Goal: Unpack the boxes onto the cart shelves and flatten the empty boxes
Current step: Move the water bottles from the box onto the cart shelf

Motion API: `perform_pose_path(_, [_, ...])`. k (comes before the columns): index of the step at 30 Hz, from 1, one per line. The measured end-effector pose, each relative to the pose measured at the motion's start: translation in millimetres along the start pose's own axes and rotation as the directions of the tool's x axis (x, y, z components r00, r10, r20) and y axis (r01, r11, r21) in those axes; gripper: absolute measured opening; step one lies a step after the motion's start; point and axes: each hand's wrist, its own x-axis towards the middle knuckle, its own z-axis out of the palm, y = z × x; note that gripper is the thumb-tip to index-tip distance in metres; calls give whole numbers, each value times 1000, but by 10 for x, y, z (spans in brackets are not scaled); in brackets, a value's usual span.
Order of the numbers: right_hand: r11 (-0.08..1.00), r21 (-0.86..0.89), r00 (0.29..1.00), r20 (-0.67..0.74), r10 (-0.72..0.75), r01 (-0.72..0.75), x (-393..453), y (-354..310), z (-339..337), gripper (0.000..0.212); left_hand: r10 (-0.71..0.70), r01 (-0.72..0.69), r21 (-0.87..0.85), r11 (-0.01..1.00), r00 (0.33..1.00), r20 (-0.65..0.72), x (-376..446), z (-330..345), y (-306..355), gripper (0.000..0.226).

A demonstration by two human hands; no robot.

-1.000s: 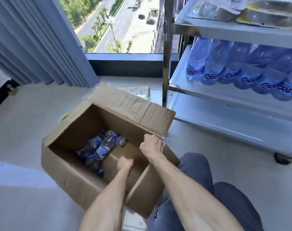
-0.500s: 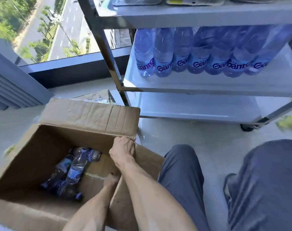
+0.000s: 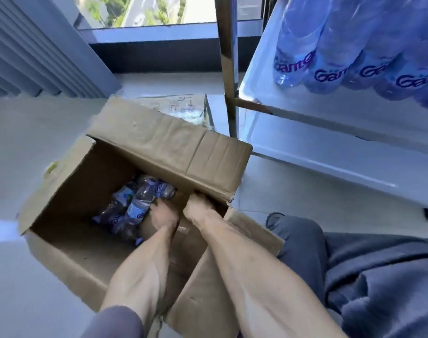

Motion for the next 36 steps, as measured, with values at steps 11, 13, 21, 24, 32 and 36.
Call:
perform_pose_path(11, [997,-57,999,-16,50,-51,312,-88,163,61,-120,120,2,993,990,-69,863,14,-108,73])
perform_pose_path(13, [997,-57,999,-17,43,-44,340,-83,189,65,-156,158,9,987,982,-104,923,46,-67,69])
perform_pose_path(21, [997,-73,996,-84,-6,0,547,-14,276,59,-211,212,-14,977,961,-181,999,152,15,59])
perform_pose_path(24, [994,-106,996,-90,1,-10,594,-8,319,55,-245,252,12,968,950,-192,982,187,-32,58])
perform_pose_path(32, [987,-160,995,-99,12,-28,669,-28,363,49,-257,262,49,964,962,-88,1047,316,-116,41])
perform_pose_path(36, [989,-148,995,-102,6,-21,641,-26,345,43,-244,248,64,967,967,-69,1019,246,-143,41])
